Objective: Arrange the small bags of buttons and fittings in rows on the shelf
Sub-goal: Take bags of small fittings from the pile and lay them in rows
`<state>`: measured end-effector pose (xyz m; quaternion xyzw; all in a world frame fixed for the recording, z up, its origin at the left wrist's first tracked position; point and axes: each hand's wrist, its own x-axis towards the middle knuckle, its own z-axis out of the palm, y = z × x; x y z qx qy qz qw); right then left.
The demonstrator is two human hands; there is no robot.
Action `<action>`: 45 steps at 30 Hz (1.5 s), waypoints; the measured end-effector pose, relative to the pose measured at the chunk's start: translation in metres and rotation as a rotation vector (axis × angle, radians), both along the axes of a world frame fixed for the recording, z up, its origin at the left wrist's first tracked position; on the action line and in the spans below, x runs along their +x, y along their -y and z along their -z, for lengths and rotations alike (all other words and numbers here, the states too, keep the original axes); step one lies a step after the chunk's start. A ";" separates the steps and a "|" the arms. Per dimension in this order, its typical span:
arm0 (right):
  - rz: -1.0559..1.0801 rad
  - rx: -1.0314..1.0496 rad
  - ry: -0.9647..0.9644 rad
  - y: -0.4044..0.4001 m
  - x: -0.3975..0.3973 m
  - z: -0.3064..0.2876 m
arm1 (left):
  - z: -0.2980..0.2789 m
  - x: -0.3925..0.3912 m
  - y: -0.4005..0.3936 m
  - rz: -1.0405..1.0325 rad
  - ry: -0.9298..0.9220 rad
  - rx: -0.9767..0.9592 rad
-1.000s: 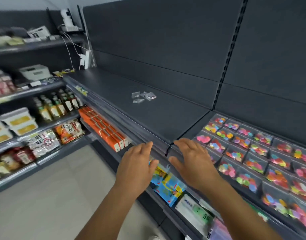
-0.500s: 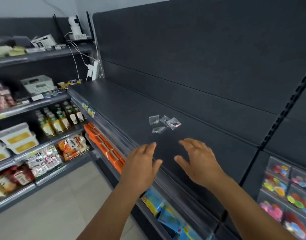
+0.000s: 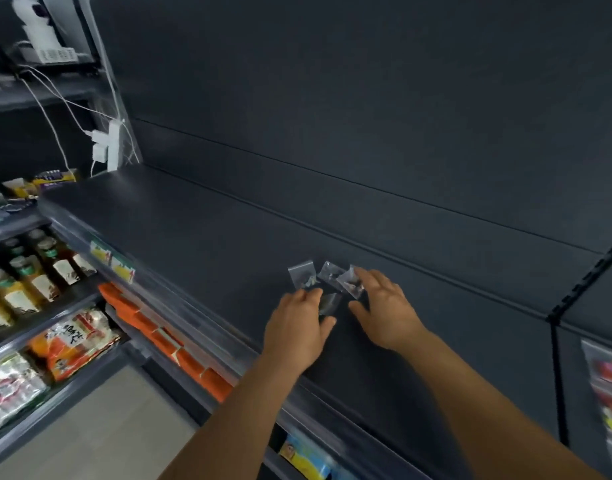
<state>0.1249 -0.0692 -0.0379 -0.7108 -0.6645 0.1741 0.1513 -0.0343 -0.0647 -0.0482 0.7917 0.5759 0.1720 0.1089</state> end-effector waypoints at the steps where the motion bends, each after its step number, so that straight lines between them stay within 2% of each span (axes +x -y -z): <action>1: 0.039 -0.015 -0.017 -0.009 -0.001 0.002 | 0.001 0.000 -0.009 0.020 -0.006 0.001; 5: 0.195 -0.059 -0.045 -0.035 -0.006 0.011 | 0.008 -0.001 -0.035 0.085 -0.021 -0.001; 7: 0.250 -0.032 -0.022 -0.042 -0.009 0.017 | 0.013 -0.002 -0.044 0.105 0.045 0.017; 10: 0.326 0.068 -0.096 -0.049 -0.012 0.020 | 0.016 -0.007 -0.055 0.107 0.174 0.028; 12: 0.355 0.097 -0.202 -0.050 -0.012 0.019 | 0.013 -0.010 -0.059 0.075 0.305 -0.040; 17: 0.513 0.124 -0.619 -0.039 -0.008 0.007 | 0.006 -0.013 -0.067 0.004 0.676 -0.328; 19: 0.563 0.154 -0.719 -0.030 -0.005 0.001 | 0.002 -0.008 -0.066 -0.022 0.818 -0.447; 22: 0.601 0.213 -0.818 -0.015 -0.003 -0.009 | -0.006 0.007 -0.062 0.003 0.919 -0.531; 36: 0.731 0.387 -0.977 0.098 0.043 -0.036 | -0.037 0.101 0.010 0.525 0.847 -0.885; 42: 0.863 0.509 -1.038 0.170 0.078 -0.040 | -0.049 0.150 0.067 0.595 0.772 -0.870; 45: 0.896 0.475 -0.937 0.216 0.096 -0.047 | -0.052 0.178 0.108 0.622 0.732 -0.860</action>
